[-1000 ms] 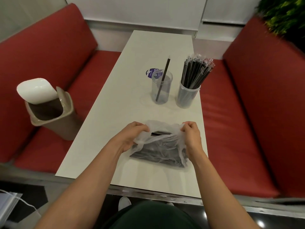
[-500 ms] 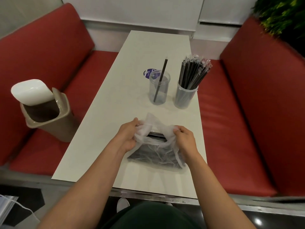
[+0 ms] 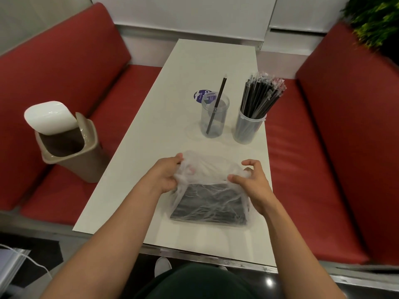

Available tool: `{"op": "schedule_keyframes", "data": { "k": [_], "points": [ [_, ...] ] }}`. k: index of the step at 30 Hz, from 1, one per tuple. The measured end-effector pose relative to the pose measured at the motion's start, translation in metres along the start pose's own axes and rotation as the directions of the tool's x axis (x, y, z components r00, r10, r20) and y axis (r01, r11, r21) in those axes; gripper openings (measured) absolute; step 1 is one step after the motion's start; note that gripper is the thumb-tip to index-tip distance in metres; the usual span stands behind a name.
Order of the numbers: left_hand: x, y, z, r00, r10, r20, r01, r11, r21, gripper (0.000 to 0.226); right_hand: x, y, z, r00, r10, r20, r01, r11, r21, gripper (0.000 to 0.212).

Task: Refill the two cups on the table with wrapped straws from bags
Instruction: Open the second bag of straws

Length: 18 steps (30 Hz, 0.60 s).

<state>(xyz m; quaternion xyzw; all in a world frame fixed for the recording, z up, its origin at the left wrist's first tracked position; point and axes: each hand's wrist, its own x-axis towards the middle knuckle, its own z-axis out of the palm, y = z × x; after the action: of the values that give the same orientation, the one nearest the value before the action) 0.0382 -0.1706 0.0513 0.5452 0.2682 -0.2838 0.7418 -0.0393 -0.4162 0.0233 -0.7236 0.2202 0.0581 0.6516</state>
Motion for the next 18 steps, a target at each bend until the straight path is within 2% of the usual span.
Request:
{"op": "schedule_keyframes", "data": {
  "k": [1, 3, 5, 7, 8, 9, 10, 11, 12, 13, 14, 15, 16, 17, 18],
  "points": [
    [-0.003, 0.006, 0.0, 0.998, -0.056, 0.027, 0.059, 0.987, -0.15, 0.028, 0.002, 0.004, -0.006, 1.0, -0.007, 0.014, 0.007, 0.999, 0.045, 0.06],
    [-0.002, 0.015, -0.002, 0.997, -0.076, 0.034, 0.082, 0.955, -0.284, 0.029, 0.005, 0.008, -0.015, 1.0, 0.002, 0.017, -0.007, 0.963, 0.27, 0.051],
    [-0.001, 0.016, -0.004, 0.997, -0.074, 0.023, 0.077, 0.949, -0.304, 0.032, 0.005, 0.007, -0.017, 0.996, 0.088, -0.021, -0.066, 0.866, 0.496, 0.04],
    [0.001, 0.01, -0.003, 0.996, -0.093, 0.017, 0.094, 0.945, -0.312, 0.03, 0.007, 0.015, -0.014, 0.977, 0.197, -0.083, -0.115, 0.813, 0.571, 0.03],
    [0.0, 0.005, -0.001, 0.994, -0.104, 0.02, 0.105, 0.951, -0.292, 0.03, 0.007, 0.019, -0.012, 0.965, 0.229, -0.13, -0.132, 0.848, 0.513, 0.024],
    [-0.001, 0.0, -0.001, 0.995, -0.101, 0.024, 0.104, 0.964, -0.245, 0.031, 0.007, 0.024, -0.01, 0.955, 0.218, -0.203, -0.137, 0.925, 0.354, 0.016],
    [0.0, -0.005, -0.003, 0.996, -0.081, 0.038, 0.086, 0.981, -0.177, 0.032, 0.006, 0.028, -0.007, 0.951, 0.135, -0.28, -0.107, 0.988, 0.111, 0.009],
    [0.001, -0.012, -0.006, 0.998, -0.05, 0.049, 0.053, 0.996, -0.065, 0.036, 0.004, 0.034, -0.005, 0.945, -0.018, -0.326, -0.043, 0.983, -0.178, 0.008],
    [0.006, -0.019, -0.011, 0.999, -0.023, 0.029, 0.02, 0.997, 0.077, 0.05, 0.003, 0.039, -0.004, 0.928, -0.186, -0.322, 0.018, 0.887, -0.462, 0.012],
    [0.011, -0.026, -0.017, 1.0, 0.024, -0.003, -0.022, 0.976, 0.217, 0.063, 0.002, 0.044, -0.003, 0.898, -0.33, -0.292, 0.044, 0.727, -0.685, 0.018],
    [0.013, -0.032, -0.02, 0.996, 0.078, -0.033, -0.064, 0.95, 0.305, 0.06, 0.001, 0.046, -0.004, 0.863, -0.43, -0.265, 0.048, 0.592, -0.804, 0.022],
    [0.015, -0.038, -0.022, 0.99, 0.129, -0.053, -0.1, 0.922, 0.374, 0.045, 0.001, 0.048, -0.005, 0.857, -0.448, -0.255, 0.025, 0.529, -0.848, 0.025],
    [0.014, -0.04, -0.022, 0.982, 0.178, -0.058, -0.134, 0.884, 0.448, 0.028, -0.001, 0.045, -0.004, 0.881, -0.398, -0.255, 0.002, 0.542, -0.84, 0.026],
    [0.015, -0.042, -0.019, 0.974, 0.207, -0.087, -0.137, 0.855, 0.5, 0.025, 0.0, 0.045, -0.004, 0.912, -0.312, -0.266, -0.02, 0.615, -0.788, 0.026],
    [0.015, -0.041, -0.017, 0.965, 0.224, -0.135, -0.123, 0.844, 0.523, 0.031, 0.0, 0.041, -0.003, 0.934, -0.237, -0.266, -0.027, 0.698, -0.715, 0.024]
  ]
}}
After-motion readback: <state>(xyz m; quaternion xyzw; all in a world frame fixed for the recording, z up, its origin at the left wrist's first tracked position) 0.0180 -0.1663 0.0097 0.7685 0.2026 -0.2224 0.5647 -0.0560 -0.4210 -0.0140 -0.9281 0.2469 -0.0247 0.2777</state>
